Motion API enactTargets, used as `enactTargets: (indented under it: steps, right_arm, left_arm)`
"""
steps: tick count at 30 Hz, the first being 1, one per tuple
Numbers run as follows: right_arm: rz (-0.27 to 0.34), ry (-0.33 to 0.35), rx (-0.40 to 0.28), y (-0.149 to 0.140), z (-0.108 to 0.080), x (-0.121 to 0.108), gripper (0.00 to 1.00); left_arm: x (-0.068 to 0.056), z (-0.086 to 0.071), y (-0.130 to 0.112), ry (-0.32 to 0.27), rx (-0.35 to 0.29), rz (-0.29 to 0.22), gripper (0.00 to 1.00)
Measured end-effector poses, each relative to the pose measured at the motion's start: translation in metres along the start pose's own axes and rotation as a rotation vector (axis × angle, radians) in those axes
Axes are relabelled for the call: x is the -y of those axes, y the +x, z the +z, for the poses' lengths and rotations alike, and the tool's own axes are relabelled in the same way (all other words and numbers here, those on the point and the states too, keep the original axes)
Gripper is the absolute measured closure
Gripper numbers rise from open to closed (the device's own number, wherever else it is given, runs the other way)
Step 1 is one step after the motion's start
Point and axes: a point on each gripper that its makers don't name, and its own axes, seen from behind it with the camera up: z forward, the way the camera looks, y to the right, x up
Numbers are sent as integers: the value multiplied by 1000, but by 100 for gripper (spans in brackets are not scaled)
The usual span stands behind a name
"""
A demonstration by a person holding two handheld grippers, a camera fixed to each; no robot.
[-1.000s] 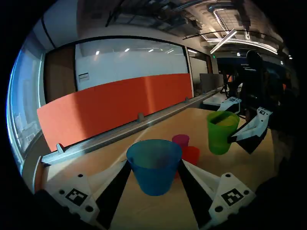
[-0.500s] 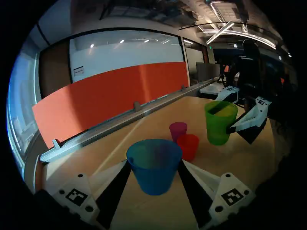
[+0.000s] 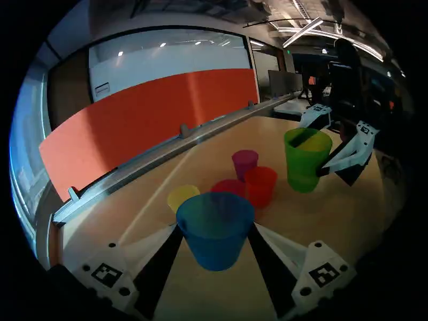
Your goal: Pour water
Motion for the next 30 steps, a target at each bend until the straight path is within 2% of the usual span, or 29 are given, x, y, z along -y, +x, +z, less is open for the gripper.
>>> enactTargets:
  steps: [17, 30]
  right_arm:
    - [-11, 15, 84, -28, 7, -1, 10]
    - [-20, 23, 152, -49, 15, -2, 9]
  left_arm:
    - [-6, 10, -29, -45, 102, 24, 15]
    - [-9, 19, -50, -77, 182, 65, 15]
